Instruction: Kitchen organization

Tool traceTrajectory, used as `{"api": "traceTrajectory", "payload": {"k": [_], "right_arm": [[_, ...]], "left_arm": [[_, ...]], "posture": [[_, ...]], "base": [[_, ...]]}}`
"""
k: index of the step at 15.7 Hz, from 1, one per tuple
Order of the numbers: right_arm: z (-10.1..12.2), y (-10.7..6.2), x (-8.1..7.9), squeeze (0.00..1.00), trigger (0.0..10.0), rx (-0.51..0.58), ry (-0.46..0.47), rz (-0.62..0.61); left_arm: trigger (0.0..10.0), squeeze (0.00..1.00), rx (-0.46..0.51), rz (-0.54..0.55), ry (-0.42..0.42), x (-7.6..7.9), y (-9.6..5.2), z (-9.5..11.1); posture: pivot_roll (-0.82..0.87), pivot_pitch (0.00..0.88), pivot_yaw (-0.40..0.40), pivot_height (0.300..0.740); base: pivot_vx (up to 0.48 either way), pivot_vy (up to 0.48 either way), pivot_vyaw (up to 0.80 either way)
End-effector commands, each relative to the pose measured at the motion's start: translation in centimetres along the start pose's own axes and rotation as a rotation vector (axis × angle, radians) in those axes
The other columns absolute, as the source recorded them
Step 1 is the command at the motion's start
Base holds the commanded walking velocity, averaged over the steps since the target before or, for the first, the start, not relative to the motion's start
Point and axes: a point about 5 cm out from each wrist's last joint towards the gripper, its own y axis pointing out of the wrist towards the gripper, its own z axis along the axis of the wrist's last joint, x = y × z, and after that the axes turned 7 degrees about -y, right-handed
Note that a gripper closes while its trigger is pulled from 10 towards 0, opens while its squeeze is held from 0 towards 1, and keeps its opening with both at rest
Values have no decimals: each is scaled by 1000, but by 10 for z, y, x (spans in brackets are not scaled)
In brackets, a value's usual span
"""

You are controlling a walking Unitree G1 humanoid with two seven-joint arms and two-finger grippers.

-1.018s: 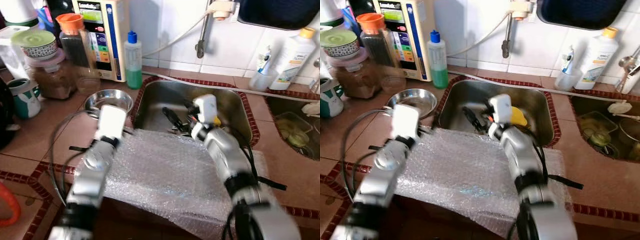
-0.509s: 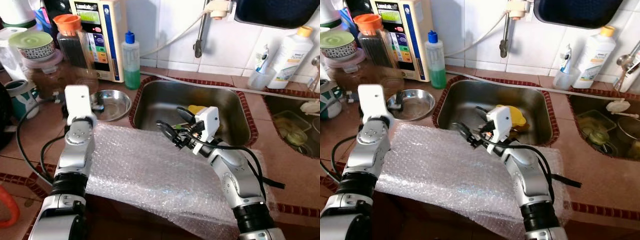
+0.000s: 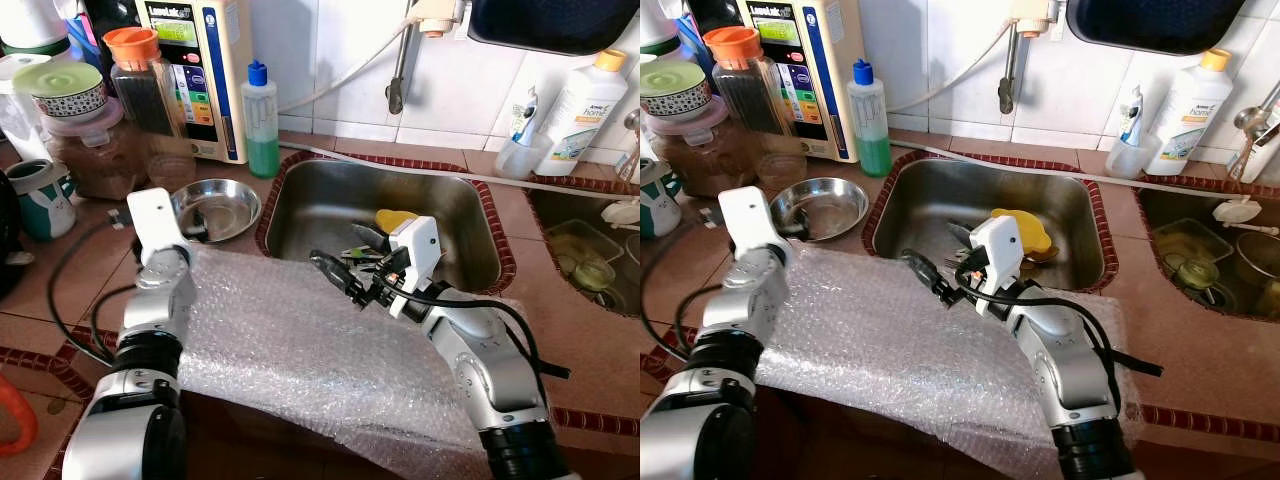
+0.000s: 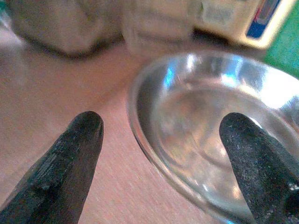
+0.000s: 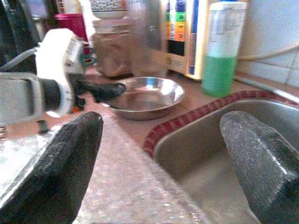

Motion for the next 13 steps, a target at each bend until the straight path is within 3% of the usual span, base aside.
{"api": "traceTrajectory", "payload": {"k": [1, 3, 4, 5, 7, 13], "right_arm": [[3, -1, -7, 1000, 10000, -2, 6, 62], [2, -3, -12, 1000, 10000, -14, 15, 104], [2, -4, -14, 1000, 10000, -20, 21, 114], [2, -4, -14, 1000, 10000, -21, 22, 118], [2, -5, -15, 1000, 10000, -32, 25, 122], [5, -4, -11, 1000, 10000, -29, 19, 113]], "left_arm": [[10000, 0, -22, -19, -22, 5, 1, 2], [10000, 0, -46, -23, -38, 5, 1, -1], [8275, 0, -72, -15, -55, 2, 2, -4], [4588, 0, -76, -11, -60, 2, 2, -5], [78, 0, -96, 4, -97, -3, 3, -7], [0, 0, -97, 72, -105, -18, 4, 1]], "posture": [[16, 0, 26, 740], [18, 0, 26, 740], [19, 0, 27, 740], [19, 0, 27, 740], [18, 0, 28, 740], [18, 0, 29, 740]], "base": [[0, 0, 0], [0, 0, 0], [0, 0, 0], [0, 0, 0], [0, 0, 0], [0, 0, 0]]}}
